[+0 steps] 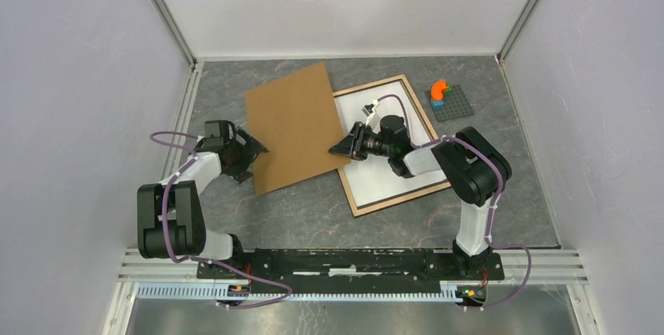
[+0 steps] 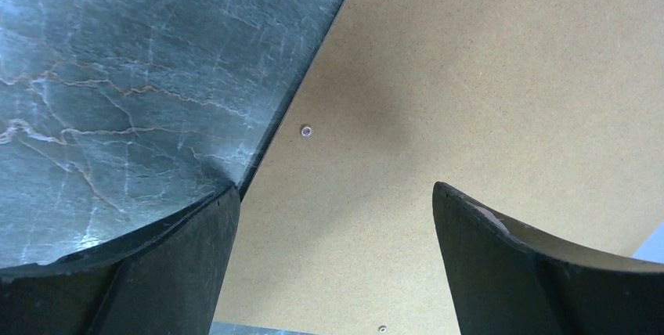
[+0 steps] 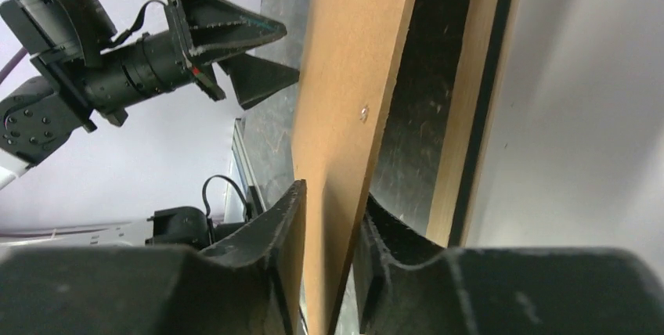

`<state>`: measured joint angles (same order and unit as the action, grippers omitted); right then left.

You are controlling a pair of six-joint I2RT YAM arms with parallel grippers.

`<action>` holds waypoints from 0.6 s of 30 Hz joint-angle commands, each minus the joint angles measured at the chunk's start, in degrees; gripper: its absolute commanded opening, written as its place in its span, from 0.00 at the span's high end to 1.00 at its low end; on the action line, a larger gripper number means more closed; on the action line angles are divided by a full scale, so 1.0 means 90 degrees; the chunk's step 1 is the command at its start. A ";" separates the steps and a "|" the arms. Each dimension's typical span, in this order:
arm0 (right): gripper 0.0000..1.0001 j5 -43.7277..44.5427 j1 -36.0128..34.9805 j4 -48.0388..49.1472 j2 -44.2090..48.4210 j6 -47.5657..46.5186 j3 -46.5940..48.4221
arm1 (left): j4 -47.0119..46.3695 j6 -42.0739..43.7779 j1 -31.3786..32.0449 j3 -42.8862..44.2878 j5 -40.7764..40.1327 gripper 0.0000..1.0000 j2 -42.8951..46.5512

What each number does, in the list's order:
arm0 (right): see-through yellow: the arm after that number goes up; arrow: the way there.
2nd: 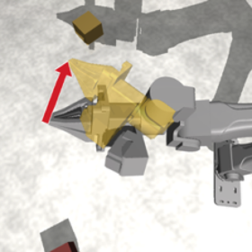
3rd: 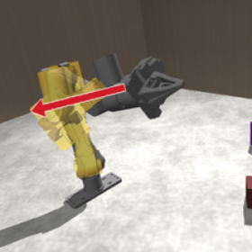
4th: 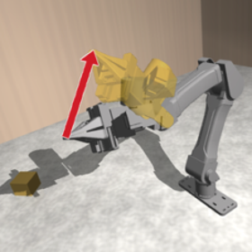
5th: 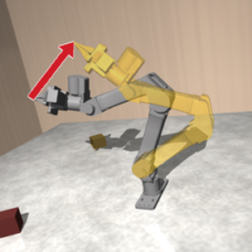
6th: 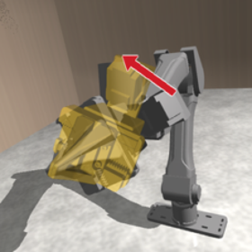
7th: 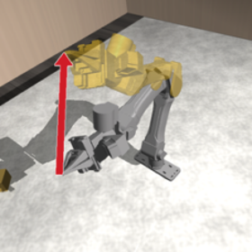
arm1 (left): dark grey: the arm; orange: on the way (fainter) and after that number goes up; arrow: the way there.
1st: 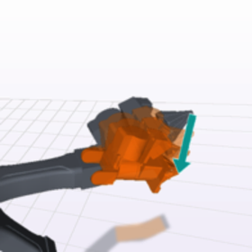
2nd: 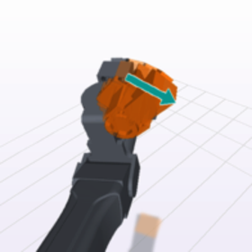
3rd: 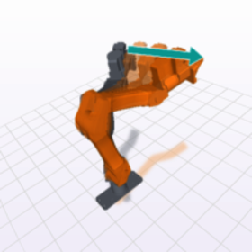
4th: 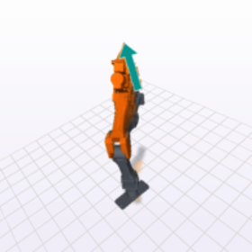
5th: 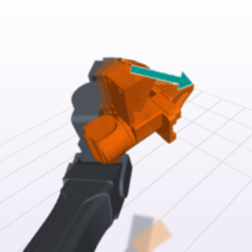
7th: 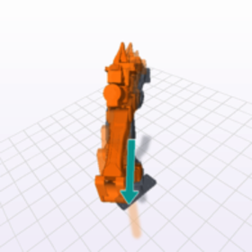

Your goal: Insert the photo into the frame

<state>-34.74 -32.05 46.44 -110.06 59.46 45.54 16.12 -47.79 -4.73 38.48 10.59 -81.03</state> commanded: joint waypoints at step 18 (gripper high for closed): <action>1.00 0.1386 -0.0109 -0.6109 0.3807 -0.3133 0.2077 | 0.1724 0.1437 0.0179 0.0593 -0.0615 0.00 0.2137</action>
<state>-26.57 -33.28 3.99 -83.48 42.72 55.16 29.02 -39.29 -3.66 40.29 7.33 -66.37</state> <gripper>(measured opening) 0.020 0.997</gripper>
